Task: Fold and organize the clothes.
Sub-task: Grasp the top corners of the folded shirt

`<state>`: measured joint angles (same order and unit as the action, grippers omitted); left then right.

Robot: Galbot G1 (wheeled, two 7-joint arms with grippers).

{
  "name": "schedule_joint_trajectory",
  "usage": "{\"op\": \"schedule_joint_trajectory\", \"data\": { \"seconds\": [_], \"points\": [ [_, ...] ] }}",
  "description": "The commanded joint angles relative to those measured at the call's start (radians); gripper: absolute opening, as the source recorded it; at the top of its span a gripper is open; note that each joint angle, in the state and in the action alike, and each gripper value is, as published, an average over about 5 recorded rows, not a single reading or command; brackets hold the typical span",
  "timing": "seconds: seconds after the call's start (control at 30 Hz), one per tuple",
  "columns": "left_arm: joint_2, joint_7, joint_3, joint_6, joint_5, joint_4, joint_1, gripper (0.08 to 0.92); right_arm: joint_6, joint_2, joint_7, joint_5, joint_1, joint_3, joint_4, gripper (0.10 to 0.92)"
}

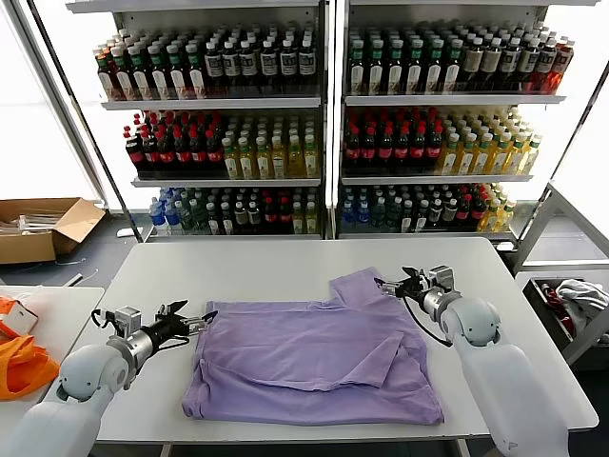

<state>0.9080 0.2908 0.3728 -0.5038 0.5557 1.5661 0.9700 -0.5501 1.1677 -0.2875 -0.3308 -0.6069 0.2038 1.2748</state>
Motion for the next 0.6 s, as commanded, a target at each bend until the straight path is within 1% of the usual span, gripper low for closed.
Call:
{"op": "schedule_joint_trajectory", "data": {
  "seconds": [0.03,0.17,0.27,0.37,0.6],
  "points": [
    [0.005,0.009,-0.08,-0.002,0.02,-0.134,-0.147,0.823,-0.007,0.062,-0.018,0.025,0.146,-0.091,-0.21,0.823],
    [0.026,0.009,-0.093,-0.004,0.021,-0.139,-0.146,0.822,-0.016,0.064,-0.007,0.026,0.142,-0.107,-0.211,0.823],
    [0.035,0.007,-0.101,-0.004,0.021,-0.143,-0.138,0.801,-0.026,0.059,0.006,0.023,0.144,-0.121,-0.205,0.811],
    [0.037,0.007,-0.102,-0.006,0.022,-0.135,-0.123,0.733,-0.024,0.06,0.005,0.022,0.151,-0.13,-0.213,0.75],
    [0.046,0.017,-0.105,-0.008,0.025,-0.137,-0.108,0.525,-0.018,0.068,0.001,0.022,0.155,-0.129,-0.229,0.543]
  ]
}}
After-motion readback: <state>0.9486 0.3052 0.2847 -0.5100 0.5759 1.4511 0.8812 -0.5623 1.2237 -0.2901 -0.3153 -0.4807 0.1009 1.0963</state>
